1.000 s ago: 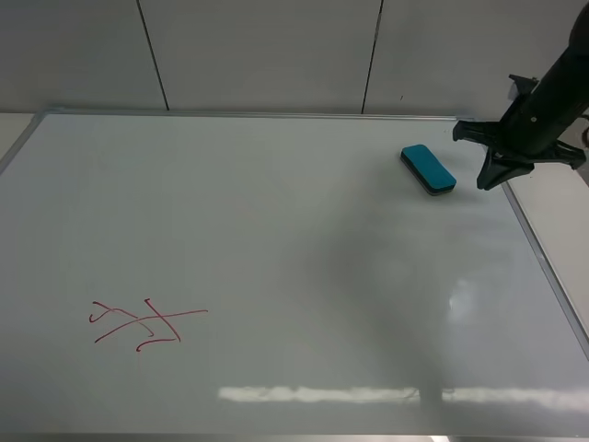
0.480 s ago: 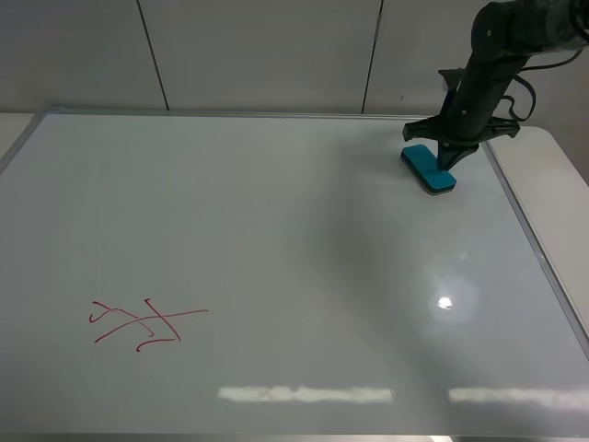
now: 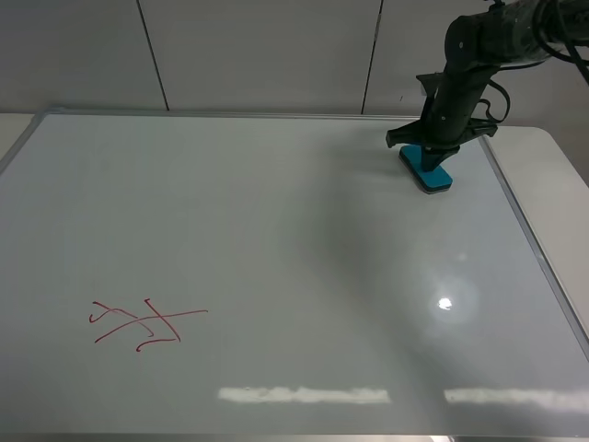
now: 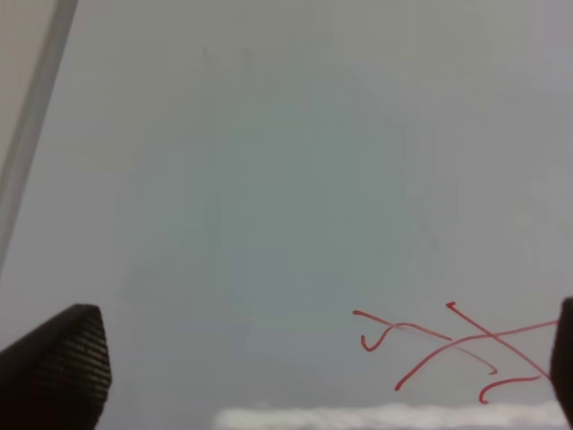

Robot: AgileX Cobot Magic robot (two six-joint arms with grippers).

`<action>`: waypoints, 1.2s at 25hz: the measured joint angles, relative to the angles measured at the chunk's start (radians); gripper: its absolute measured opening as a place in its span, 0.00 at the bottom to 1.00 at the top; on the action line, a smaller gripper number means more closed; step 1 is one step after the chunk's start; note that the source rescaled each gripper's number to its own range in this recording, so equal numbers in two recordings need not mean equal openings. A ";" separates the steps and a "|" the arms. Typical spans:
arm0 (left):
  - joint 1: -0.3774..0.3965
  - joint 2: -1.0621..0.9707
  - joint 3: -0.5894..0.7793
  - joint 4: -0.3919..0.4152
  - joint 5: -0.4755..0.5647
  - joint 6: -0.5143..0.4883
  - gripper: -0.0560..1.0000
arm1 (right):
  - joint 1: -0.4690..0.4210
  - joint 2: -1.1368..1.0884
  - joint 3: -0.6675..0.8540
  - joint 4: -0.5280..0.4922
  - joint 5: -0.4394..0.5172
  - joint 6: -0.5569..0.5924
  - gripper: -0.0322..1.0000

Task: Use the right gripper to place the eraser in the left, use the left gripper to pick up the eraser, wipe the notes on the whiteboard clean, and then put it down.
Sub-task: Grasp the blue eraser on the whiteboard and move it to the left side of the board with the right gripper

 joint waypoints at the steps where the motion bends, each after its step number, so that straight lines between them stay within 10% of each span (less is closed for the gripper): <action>1: 0.000 0.000 0.000 0.000 0.000 0.000 1.00 | 0.012 0.000 -0.001 0.020 -0.005 0.000 0.04; 15: 0.000 0.000 0.000 0.000 0.000 0.000 1.00 | 0.345 0.094 -0.012 0.722 -0.187 -0.211 0.03; 30: 0.000 0.000 0.000 0.000 0.000 0.000 1.00 | 0.599 0.305 -0.338 0.806 -0.265 -0.245 0.03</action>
